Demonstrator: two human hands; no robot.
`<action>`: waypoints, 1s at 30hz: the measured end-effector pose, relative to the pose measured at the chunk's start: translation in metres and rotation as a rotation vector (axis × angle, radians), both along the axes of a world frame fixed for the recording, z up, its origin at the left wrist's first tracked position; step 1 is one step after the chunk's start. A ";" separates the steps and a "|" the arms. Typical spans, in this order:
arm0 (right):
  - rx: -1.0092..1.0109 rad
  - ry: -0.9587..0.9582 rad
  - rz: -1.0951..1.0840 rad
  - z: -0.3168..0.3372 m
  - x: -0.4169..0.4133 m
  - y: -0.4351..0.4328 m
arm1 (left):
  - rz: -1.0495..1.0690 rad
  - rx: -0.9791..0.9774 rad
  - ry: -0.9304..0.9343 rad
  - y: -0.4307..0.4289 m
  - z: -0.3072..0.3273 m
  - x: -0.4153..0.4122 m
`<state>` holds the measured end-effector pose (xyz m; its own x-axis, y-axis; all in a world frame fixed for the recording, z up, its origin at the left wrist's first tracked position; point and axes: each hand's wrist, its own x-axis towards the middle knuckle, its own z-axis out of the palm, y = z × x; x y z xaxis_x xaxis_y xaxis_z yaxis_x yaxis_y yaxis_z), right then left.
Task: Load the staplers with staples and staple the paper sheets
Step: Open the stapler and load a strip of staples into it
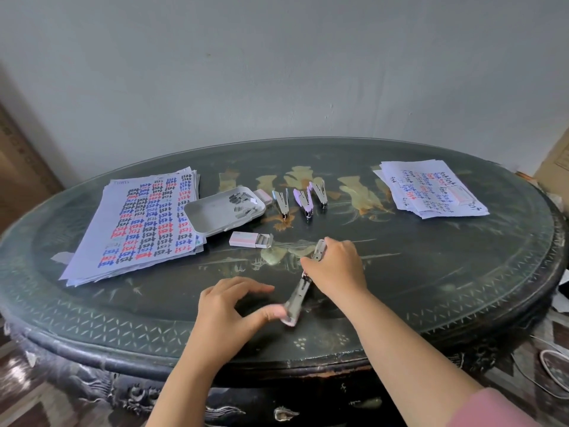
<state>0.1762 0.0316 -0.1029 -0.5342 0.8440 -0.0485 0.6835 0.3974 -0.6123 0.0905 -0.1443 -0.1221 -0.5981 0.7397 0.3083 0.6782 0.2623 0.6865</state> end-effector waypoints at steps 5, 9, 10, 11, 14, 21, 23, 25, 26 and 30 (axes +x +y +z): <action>0.016 0.034 0.211 -0.005 -0.004 0.000 | 0.135 0.024 -0.077 0.004 -0.001 -0.004; 0.003 0.120 0.460 0.000 0.008 -0.002 | 0.189 -0.084 0.004 0.010 -0.008 -0.014; 0.005 0.125 0.512 0.000 0.011 -0.002 | 0.179 -0.112 0.030 0.010 -0.008 -0.016; -0.001 0.130 0.553 -0.001 0.012 -0.002 | 0.159 -0.122 0.048 0.010 -0.008 -0.016; -0.025 0.134 0.668 -0.003 0.014 -0.005 | 0.120 -0.082 0.062 0.006 -0.008 -0.018; 0.140 0.056 0.917 -0.001 0.014 -0.001 | 0.093 -0.019 0.051 0.004 -0.013 -0.021; 0.163 0.044 0.940 -0.002 0.014 -0.001 | 0.094 -0.014 0.045 0.004 -0.013 -0.021; 0.189 0.026 0.955 0.000 0.013 -0.001 | 0.102 -0.017 0.040 0.005 -0.013 -0.022; 0.205 0.020 0.960 0.001 0.012 -0.001 | 0.103 -0.019 0.040 0.005 -0.013 -0.022; 0.283 0.009 0.990 0.002 0.010 -0.001 | 0.105 -0.024 0.064 0.005 -0.014 -0.022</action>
<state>0.1859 0.0305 -0.1010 -0.9959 0.0047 0.0908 -0.0333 0.9104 -0.4124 0.0689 -0.1392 -0.1365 -0.6524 0.6818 0.3309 0.6882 0.3501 0.6355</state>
